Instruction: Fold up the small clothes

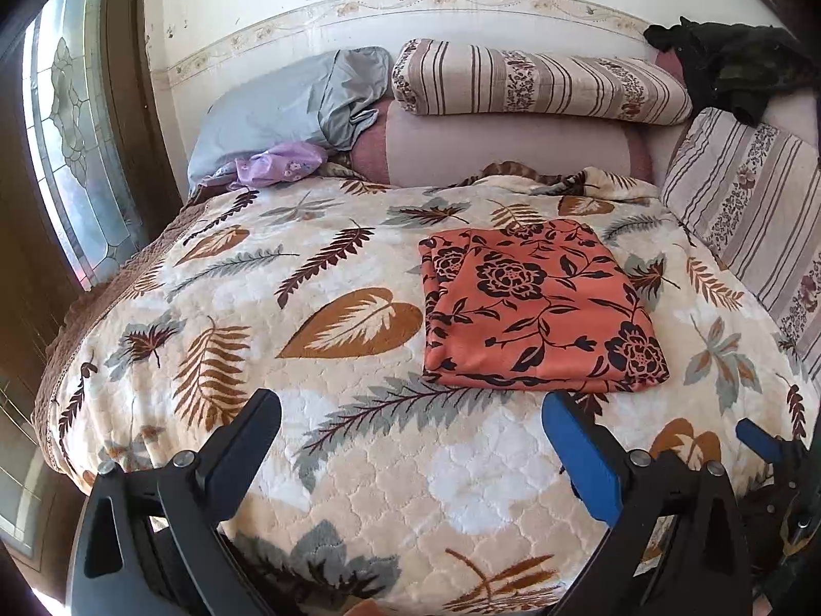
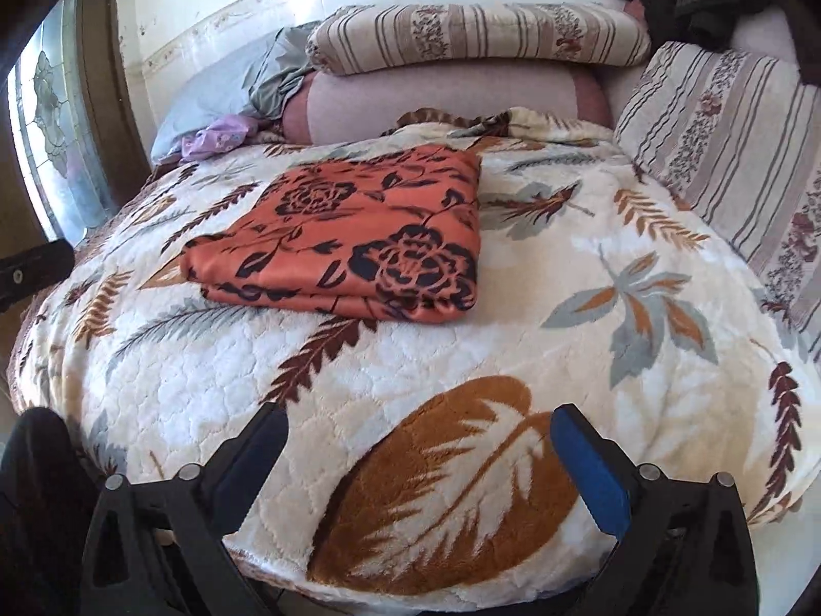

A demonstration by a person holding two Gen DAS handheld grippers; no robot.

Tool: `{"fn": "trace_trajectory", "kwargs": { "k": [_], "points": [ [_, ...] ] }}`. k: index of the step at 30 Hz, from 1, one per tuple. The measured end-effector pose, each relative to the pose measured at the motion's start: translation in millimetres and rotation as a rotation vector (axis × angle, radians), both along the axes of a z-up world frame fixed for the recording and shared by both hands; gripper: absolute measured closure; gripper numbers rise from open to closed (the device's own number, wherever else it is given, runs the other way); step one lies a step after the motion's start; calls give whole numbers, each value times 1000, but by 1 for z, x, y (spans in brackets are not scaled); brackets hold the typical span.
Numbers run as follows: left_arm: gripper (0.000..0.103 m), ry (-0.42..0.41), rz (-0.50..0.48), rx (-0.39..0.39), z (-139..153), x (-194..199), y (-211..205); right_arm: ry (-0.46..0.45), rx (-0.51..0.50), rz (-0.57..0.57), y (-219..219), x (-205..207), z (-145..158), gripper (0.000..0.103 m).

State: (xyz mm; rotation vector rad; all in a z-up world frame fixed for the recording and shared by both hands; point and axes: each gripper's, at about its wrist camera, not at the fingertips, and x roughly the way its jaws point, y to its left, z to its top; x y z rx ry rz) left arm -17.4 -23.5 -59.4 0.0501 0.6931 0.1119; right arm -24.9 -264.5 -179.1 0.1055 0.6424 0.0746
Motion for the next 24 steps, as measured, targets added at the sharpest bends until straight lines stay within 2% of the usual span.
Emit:
{"fn": "trace_trajectory", "kwargs": {
  "k": [2, 4, 8, 12, 18, 24],
  "points": [
    [2, -7, 20, -5, -4, 3, 2, -50, 11, -36, -5, -5, 10, 0],
    [2, 13, 18, 0, -12, 7, 2, -64, 4, -56, -7, -6, 15, 0],
    [2, 27, 16, 29, -21, 14, -1, 22, 34, -36, -11, 7, 14, 0],
    [2, 29, 3, 21, -19, 24, -2, 65, 26, -12, -5, 16, 24, 0],
    [2, 31, -23, -17, -10, 37, -3, 31, -53, 1, 4, 27, 56, 0],
    [2, 41, -40, -28, -10, 46, -3, 36, -82, 8, 8, 39, 66, 0]
  ]
}}
